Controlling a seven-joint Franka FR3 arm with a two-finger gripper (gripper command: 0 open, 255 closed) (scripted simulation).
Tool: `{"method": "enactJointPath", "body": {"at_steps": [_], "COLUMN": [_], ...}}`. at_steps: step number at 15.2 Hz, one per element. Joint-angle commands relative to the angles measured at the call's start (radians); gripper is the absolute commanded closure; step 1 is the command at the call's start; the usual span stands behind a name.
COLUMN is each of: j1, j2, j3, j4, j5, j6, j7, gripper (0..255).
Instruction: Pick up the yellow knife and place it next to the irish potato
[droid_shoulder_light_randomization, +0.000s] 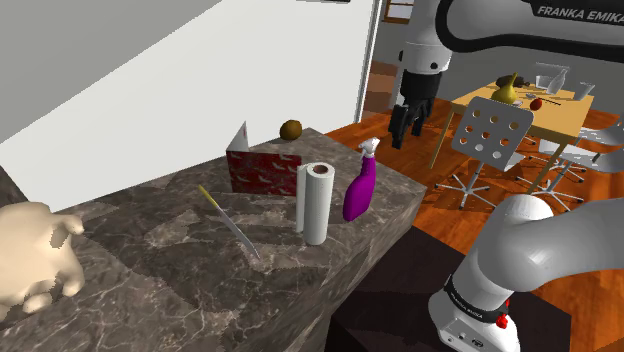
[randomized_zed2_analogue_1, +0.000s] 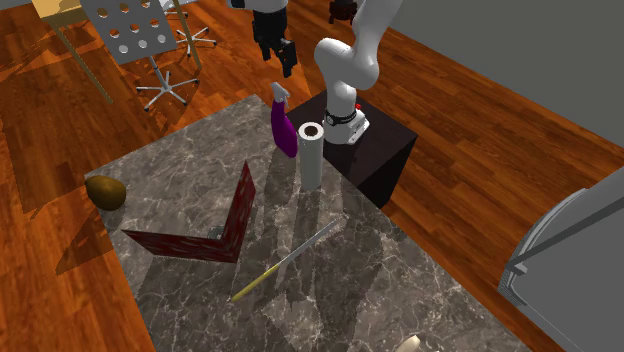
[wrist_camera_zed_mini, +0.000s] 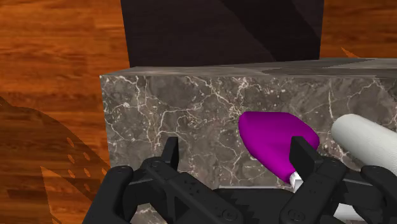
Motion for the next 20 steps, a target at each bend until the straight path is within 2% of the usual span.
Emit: {"method": "enactJointPath", "body": {"at_steps": [1,11,20], "j1": [0.000,0.047,0.071], "j2": [0.000,0.231,0.510], "j3": [0.000,0.157,0.287], "j4": [0.000,0.027,0.158], "j5": [0.000,0.107,0.123], "j6": [0.000,0.216,0.379], "j7": [0.000,0.177,0.335], "gripper": [0,0,0]}}
